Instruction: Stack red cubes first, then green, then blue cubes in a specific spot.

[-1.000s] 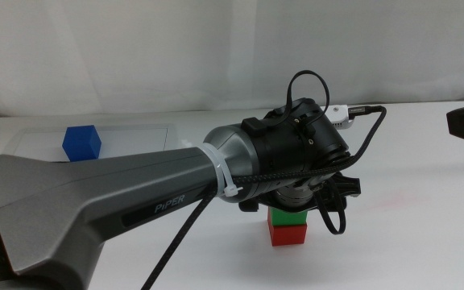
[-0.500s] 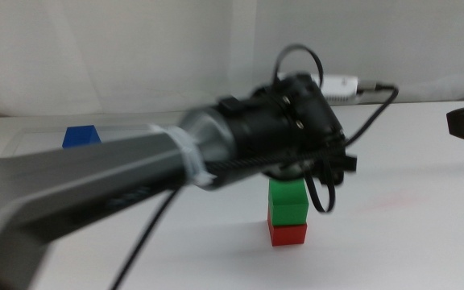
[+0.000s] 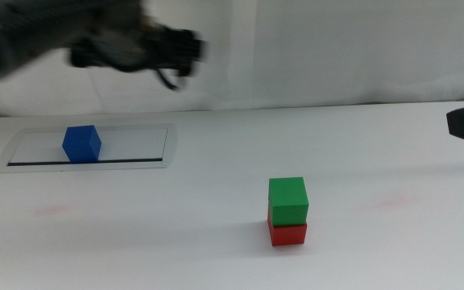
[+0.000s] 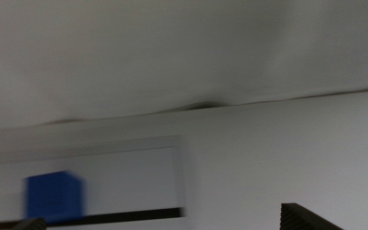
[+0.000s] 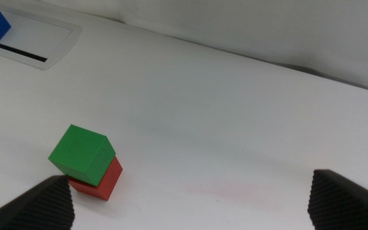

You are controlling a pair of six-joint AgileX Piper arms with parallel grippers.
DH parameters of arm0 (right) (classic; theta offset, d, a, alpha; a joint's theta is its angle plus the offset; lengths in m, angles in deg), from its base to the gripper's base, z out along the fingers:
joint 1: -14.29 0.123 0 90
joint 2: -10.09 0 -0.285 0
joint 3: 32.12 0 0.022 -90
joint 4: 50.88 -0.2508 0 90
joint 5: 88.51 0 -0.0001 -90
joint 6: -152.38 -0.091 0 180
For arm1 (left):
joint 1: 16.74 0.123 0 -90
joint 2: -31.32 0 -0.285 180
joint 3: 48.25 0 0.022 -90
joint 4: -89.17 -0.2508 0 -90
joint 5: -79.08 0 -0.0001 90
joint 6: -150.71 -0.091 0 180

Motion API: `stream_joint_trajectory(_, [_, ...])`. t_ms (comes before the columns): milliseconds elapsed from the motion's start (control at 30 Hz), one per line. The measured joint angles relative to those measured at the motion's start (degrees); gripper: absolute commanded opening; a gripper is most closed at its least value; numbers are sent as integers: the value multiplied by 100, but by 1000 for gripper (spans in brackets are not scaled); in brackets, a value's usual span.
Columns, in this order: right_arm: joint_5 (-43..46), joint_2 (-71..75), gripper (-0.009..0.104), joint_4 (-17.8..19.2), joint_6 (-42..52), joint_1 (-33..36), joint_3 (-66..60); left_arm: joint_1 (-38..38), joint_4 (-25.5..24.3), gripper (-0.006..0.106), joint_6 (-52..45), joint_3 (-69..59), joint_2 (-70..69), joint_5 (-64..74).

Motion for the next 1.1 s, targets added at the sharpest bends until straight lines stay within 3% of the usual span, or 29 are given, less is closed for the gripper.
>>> stream_joint_trajectory(233, [-11, 0, 103, 0, 0, 0, 0, 1793, 776, 91, -947, 0, 346, -190])
stream_joint_trajectory(367, [-11, 0, 103, 0, -23, 0, 0, 2251, 966, 91, -1191, 0, 741, -467])
stream_joint_trajectory(1100, [-75, 0, 103, -21, -23, 0, 0, 2620, 1296, 91, -1333, 0, 2253, -1434])
